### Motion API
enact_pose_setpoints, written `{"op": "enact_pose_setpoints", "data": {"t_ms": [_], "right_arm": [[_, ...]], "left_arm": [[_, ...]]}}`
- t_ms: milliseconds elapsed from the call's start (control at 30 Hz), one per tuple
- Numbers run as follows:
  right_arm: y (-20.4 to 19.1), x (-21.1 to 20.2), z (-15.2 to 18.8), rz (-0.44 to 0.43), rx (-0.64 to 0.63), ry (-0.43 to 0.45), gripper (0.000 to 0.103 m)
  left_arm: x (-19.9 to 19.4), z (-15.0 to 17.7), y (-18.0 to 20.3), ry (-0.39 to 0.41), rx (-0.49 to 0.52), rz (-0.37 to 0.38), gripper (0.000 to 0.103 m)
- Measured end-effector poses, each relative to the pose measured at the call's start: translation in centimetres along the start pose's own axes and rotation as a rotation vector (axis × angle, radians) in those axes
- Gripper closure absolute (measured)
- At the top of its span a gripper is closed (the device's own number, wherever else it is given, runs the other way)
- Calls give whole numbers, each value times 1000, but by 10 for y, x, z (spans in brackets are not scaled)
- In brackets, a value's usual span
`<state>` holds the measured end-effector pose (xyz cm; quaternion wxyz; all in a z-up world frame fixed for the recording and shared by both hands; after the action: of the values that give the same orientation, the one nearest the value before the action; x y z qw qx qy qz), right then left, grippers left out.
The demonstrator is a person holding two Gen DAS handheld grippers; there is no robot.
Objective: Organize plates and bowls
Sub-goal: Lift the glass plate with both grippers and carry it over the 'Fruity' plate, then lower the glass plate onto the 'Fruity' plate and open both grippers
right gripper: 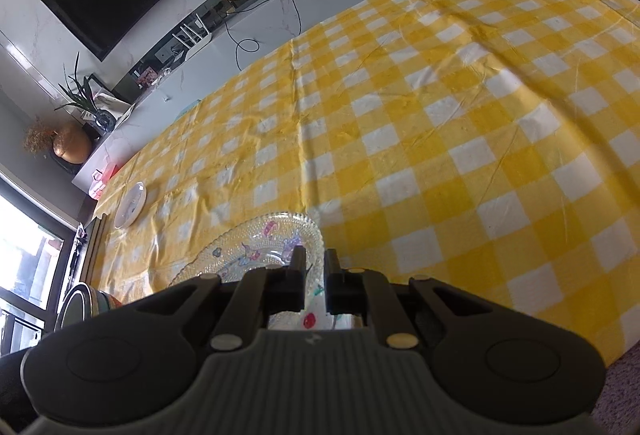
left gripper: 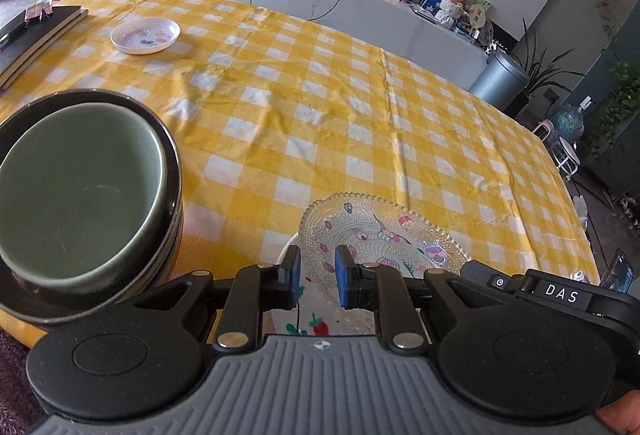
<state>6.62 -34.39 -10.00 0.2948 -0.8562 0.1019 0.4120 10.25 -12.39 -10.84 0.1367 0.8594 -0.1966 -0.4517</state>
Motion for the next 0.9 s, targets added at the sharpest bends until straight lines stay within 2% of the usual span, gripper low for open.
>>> {"op": "enact_pose_setpoints", "data": {"t_ms": [900], "right_arm": [[-3,4,28,93,-99,-25,96]], "left_arm": [[5,25,-16,-50,-11,-18,83]]}}
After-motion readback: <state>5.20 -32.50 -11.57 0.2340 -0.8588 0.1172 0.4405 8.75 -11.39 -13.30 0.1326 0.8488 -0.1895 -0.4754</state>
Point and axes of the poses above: each gripper's, at about its wrist camera, not at the fingertips, and x roughly the way its jaws point, y to its right, z to its underside, the point moved 9 cm from there along x, roughly the way its jaws point, and after that the axes turned 6 degrees about z, right-handed, at the moved point
